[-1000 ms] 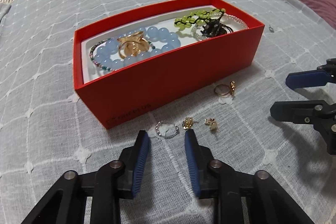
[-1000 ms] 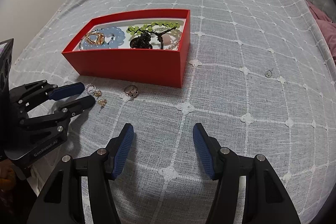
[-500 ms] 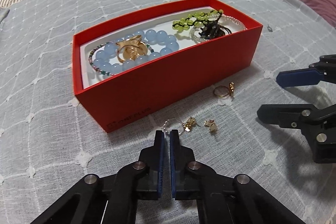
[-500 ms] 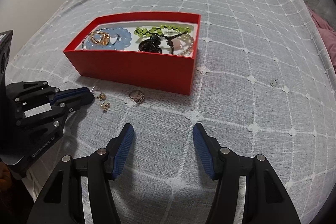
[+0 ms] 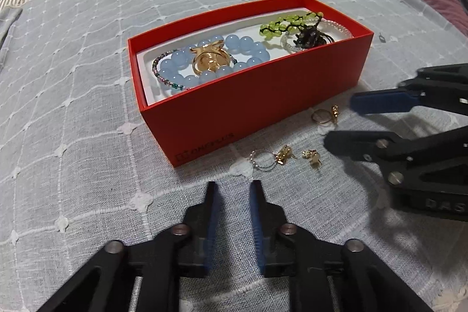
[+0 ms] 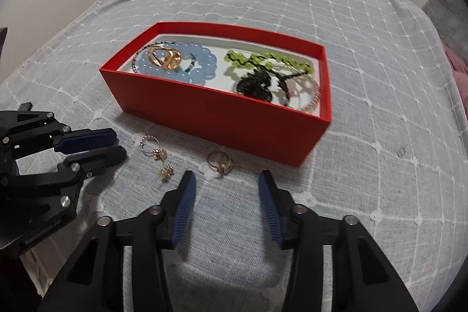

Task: Organize jewelry
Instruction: 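Grasp the small gold ring with the right tool while the left approaches the silver hoop earring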

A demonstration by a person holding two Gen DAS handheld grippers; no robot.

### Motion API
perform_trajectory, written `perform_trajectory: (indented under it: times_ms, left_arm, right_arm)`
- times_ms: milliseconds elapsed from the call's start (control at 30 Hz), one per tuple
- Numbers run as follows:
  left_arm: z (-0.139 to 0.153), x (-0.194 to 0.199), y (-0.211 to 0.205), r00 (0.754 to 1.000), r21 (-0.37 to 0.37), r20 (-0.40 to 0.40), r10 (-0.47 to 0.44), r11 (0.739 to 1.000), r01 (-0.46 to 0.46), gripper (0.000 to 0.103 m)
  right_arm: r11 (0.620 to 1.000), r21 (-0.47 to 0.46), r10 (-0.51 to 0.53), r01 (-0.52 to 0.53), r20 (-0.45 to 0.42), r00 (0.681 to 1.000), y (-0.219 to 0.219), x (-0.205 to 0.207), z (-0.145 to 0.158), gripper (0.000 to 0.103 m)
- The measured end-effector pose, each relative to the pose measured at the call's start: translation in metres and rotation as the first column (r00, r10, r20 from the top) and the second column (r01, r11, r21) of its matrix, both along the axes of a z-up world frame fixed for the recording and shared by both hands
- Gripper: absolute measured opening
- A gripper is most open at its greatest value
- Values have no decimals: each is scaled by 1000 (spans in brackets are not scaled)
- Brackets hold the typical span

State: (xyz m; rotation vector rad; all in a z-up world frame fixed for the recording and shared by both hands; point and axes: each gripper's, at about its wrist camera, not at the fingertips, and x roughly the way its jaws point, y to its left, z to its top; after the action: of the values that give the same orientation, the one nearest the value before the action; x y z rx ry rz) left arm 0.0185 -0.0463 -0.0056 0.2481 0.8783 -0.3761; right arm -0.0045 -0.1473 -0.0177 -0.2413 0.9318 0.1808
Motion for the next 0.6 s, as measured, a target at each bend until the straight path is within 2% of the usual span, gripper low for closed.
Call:
perform_trajectory:
  times_ms: [33, 100, 167, 233, 600]
  left_arm:
    - [0, 0, 0, 1000, 1, 0, 0, 1000, 0, 23]
    - [0, 0, -1, 1000, 1, -1, -1, 1000, 1, 23]
    - [-1, 1, -2, 1000, -4, -4, -2, 1000, 2, 23]
    - [-1, 1, -2, 1000, -17, -11, -10, 1000, 10, 23]
    - [-6, 11, -21, 998, -3, -15, -56, 998, 56, 24]
  right_arm:
    - [1000, 0, 8, -8, 3, 1000, 2, 1, 0, 34]
    - [1000, -1, 28, -28, 7, 1000, 4, 3, 0, 16]
    - [999, -5, 34, -34, 12, 999, 6, 2, 1, 12]
    - [999, -6, 40, -40, 15, 999, 8, 1, 3, 3]
    - [999, 18, 27, -28, 28, 999, -11, -15, 15, 2]
